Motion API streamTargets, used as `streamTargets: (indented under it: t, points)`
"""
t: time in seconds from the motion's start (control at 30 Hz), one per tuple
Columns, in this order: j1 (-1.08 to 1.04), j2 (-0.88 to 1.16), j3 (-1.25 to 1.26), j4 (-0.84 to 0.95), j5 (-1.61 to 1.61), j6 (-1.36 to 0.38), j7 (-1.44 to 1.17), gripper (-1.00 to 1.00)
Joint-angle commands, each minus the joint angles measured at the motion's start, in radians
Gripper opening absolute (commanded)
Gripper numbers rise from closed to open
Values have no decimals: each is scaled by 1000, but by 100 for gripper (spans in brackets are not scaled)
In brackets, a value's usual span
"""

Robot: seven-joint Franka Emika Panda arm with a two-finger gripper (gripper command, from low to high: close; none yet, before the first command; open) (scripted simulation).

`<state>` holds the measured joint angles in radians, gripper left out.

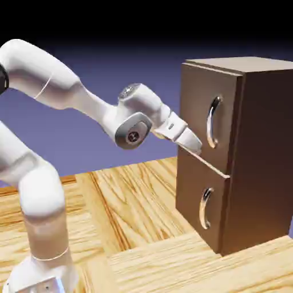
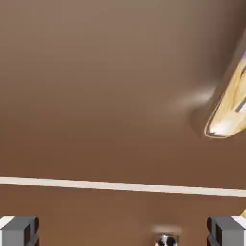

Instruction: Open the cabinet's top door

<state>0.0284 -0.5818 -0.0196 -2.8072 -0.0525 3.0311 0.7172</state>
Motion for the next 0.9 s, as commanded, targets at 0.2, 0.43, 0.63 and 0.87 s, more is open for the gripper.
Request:
streamTargets:
  t: [0.2,0.43,0.63,0.87]
  points:
    - [95,-69,-114,16,-304,-34,-138,0]
    - [191,-137,-228,32,-609,-68,-277,0]
    - [272,-196,-325,46,-870,-98,-395,0]
    - [368,-265,-439,62,-1174,-132,-534,0]
